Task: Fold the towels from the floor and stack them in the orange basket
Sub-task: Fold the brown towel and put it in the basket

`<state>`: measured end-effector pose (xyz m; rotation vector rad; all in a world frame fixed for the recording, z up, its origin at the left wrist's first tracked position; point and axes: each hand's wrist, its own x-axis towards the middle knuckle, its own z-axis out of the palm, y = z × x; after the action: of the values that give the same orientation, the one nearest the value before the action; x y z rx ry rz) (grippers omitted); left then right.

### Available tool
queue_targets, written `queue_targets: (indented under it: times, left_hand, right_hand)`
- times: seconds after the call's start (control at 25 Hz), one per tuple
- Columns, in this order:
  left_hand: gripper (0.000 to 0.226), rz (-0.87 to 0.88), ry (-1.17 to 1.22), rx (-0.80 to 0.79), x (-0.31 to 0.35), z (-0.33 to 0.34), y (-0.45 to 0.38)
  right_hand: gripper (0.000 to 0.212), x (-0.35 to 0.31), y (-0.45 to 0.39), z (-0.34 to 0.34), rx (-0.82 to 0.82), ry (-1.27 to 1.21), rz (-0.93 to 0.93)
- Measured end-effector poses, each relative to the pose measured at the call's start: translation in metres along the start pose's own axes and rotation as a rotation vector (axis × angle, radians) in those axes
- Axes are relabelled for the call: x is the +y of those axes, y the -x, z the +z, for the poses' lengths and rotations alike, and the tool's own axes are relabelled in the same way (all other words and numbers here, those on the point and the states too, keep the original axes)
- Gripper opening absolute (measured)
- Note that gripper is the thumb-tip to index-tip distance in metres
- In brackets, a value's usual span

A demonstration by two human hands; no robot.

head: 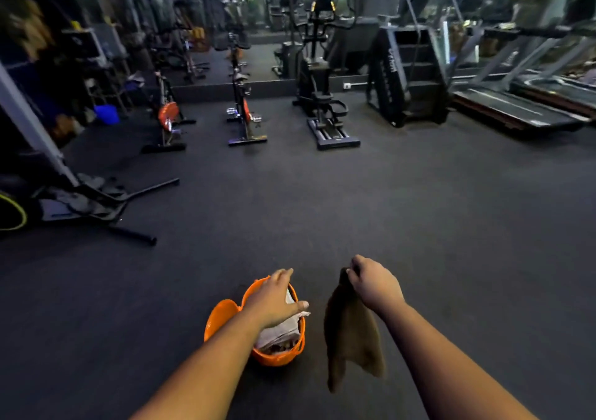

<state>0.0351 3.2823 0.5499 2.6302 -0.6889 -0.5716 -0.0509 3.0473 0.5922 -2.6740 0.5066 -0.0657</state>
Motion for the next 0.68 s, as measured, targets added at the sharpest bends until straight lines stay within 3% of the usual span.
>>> queue_targets:
  times: [0.16, 0.32, 0.48, 0.68]
  left_hand:
    - [0.095, -0.047, 0.042, 0.029, 0.013, -0.001, -0.052]
    - [0.097, -0.064, 0.134, -0.004, 0.015, 0.005, -0.112]
    - [0.094, -0.012, 0.218, -0.038, 0.037, 0.0, -0.154]
    - [0.03, -0.076, 0.292, 0.138, 0.076, -0.008, -0.198]
  right_hand:
    - [0.02, 0.018, -0.076, 0.002, -0.117, -0.017, -0.053]
    - [0.016, 0.031, -0.14, 0.008, -0.268, -0.098, -0.225]
    - [0.011, 0.045, -0.18, 0.007, -0.485, -0.357, -0.413]
    - [0.025, 0.076, -0.243, 0.015, -0.555, -0.676, -0.459]
